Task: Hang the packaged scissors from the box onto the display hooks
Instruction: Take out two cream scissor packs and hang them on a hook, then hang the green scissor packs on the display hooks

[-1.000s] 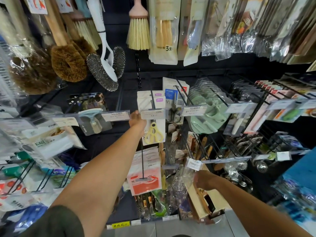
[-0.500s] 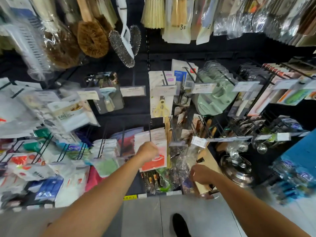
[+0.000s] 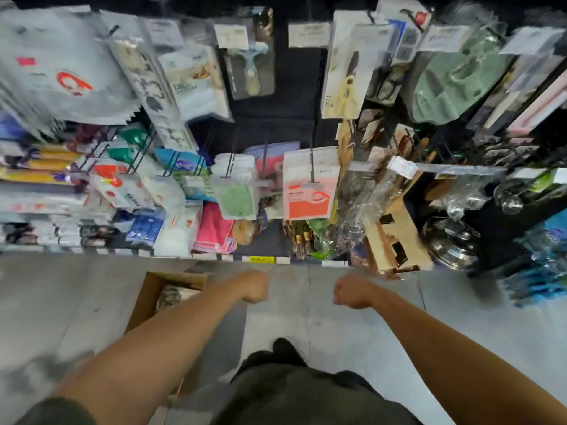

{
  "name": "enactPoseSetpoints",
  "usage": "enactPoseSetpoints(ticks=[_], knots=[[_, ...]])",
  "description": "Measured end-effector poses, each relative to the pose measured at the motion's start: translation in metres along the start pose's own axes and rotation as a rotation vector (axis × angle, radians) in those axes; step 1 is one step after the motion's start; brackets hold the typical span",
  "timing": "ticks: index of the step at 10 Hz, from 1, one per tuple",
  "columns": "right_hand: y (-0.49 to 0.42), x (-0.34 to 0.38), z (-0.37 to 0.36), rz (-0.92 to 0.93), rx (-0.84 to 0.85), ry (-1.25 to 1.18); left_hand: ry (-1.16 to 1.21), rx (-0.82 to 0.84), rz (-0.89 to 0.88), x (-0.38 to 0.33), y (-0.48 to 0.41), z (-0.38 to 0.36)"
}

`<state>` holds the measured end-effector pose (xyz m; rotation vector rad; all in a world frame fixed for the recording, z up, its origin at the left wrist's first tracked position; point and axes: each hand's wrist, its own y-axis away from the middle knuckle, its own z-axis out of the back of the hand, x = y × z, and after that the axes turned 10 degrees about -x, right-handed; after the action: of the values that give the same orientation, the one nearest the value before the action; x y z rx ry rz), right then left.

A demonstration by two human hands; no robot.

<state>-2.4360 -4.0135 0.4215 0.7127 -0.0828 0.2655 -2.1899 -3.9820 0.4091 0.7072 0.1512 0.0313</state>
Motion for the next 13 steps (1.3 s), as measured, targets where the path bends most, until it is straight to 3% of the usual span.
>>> enactPoseSetpoints(ticks=[1, 2, 4, 7, 9, 10, 13], knots=[[0.009, 0.029, -0.026, 0.085, -0.017, 0.009, 0.045, -0.054, -0.064, 0.023, 0.044, -0.027], [0.022, 0.064, -0.061, 0.164, 0.01, 0.037, 0.044, -0.01, 0.098, 0.051, 0.088, -0.065], [0.069, 0.145, -0.119, 0.292, 0.12, 0.03, 0.066, 0.08, 0.145, 0.126, 0.193, -0.12], [0.081, 0.274, -0.155, 0.384, 0.119, 0.059, 0.196, -0.018, 0.301, 0.229, 0.264, -0.14], [0.053, 0.384, -0.2, 0.241, 0.154, -0.007, 0.243, -0.011, 0.343, 0.347, 0.251, -0.176], [0.036, 0.436, -0.216, 0.166, 0.158, -0.077, 0.286, 0.07, 0.257, 0.409, 0.239, -0.185], [-0.025, 0.483, -0.248, -0.073, 0.147, -0.354, 0.424, 0.124, 0.328, 0.473, 0.17, -0.193]])
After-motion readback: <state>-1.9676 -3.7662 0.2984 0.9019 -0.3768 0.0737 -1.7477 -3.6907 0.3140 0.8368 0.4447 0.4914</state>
